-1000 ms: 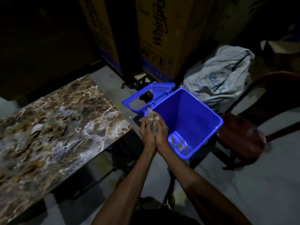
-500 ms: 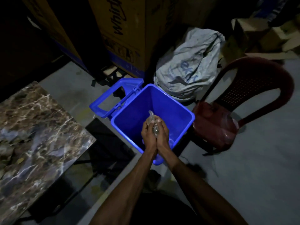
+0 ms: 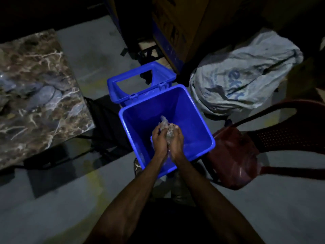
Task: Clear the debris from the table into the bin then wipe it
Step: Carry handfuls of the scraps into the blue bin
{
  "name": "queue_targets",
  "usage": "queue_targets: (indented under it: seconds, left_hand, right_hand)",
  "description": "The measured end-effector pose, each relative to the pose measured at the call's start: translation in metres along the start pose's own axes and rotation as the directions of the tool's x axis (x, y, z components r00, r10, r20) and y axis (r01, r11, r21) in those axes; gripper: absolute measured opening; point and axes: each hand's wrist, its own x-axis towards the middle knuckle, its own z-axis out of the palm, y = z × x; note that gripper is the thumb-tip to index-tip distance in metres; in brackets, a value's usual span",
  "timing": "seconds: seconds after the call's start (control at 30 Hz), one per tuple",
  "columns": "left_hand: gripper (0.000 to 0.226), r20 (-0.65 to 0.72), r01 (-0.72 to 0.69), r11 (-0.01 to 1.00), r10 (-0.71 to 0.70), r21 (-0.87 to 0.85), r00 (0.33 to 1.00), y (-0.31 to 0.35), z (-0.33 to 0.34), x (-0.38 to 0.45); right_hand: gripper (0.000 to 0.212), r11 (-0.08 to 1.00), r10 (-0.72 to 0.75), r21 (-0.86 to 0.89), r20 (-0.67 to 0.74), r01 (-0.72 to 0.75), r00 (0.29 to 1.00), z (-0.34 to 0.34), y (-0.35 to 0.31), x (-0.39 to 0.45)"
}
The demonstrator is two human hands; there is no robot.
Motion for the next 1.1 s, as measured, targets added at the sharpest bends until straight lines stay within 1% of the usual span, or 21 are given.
queue_targets:
  seconds: [0.03,0.1,0.2,0.23,0.37,0.47,0.57,0.73,0.83,0.9,0.97,1.0,1.07,1.1]
  left_hand:
    - [0.024,-0.01,0.015,0.999,-0.016,-0.036,1.0,0.003,0.005,0.001]
    - [0.023,-0.067,0.035,0.998,-0.038,-0.049,0.997,0.0,0.011,0.004]
    - [0.026,-0.155,0.015,1.0,-0.017,-0.01,0.988,-0.018,0.016,0.014]
    - [0.027,-0.186,0.016,1.0,-0.015,0.006,0.982,-0.029,0.018,0.021]
    - [0.038,-0.263,0.068,0.997,-0.057,0.035,0.963,-0.041,0.03,0.028]
    - [0.043,-0.332,0.123,0.991,-0.098,0.055,0.938,-0.05,0.032,0.023]
    - [0.039,-0.358,0.132,0.988,-0.097,0.075,0.929,-0.053,0.04,0.009]
    - [0.03,-0.353,0.159,0.985,-0.125,0.071,0.927,-0.063,0.039,-0.007]
    - [0.029,-0.364,0.153,0.987,-0.124,0.051,0.923,-0.067,0.038,-0.019]
    - [0.027,-0.373,0.146,0.989,-0.126,0.027,0.919,-0.066,0.033,-0.032]
    - [0.027,-0.382,0.123,0.992,-0.121,-0.019,0.916,-0.065,0.024,-0.045]
    - [0.027,-0.399,0.11,0.993,-0.117,-0.041,0.909,-0.065,0.015,-0.051]
    - [0.027,-0.44,0.072,0.994,-0.101,-0.082,0.892,-0.066,-0.003,-0.062]
    - [0.026,-0.466,0.055,0.994,-0.092,-0.093,0.88,-0.066,-0.013,-0.069]
  right_hand:
    - [0.039,1.0,0.022,-0.021,0.026,-0.021,0.999,-0.005,0.0,0.011]
    - [0.035,0.995,0.038,-0.095,0.082,-0.03,0.996,-0.017,0.0,0.035]
    - [0.025,0.989,0.089,-0.131,0.19,-0.064,0.978,-0.037,0.0,0.069]
    - [0.024,0.986,0.097,-0.153,0.207,-0.065,0.974,-0.044,-0.001,0.079]
    - [0.032,0.962,0.126,-0.27,0.307,-0.04,0.943,-0.068,-0.004,0.109]
    - [0.03,0.945,0.152,-0.323,0.335,-0.038,0.93,-0.081,-0.002,0.119]
    - [0.028,0.944,0.166,-0.326,0.323,-0.055,0.932,-0.096,-0.005,0.129]
    - [0.027,0.934,0.185,-0.351,0.307,-0.07,0.934,-0.099,0.0,0.123]
    - [0.023,0.932,0.164,-0.36,0.339,-0.034,0.926,-0.101,-0.004,0.108]
    - [0.021,0.922,0.163,-0.387,0.394,0.002,0.904,-0.099,0.003,0.099]
    - [0.031,0.887,0.204,-0.461,0.444,0.028,0.873,-0.094,0.02,0.09]
    - [0.032,0.867,0.22,-0.496,0.471,0.05,0.854,-0.089,0.029,0.084]
    - [0.022,0.844,0.224,-0.525,0.53,0.109,0.818,-0.078,0.03,0.058]
    - [0.022,0.838,0.237,-0.53,0.565,0.128,0.79,-0.072,0.03,0.044]
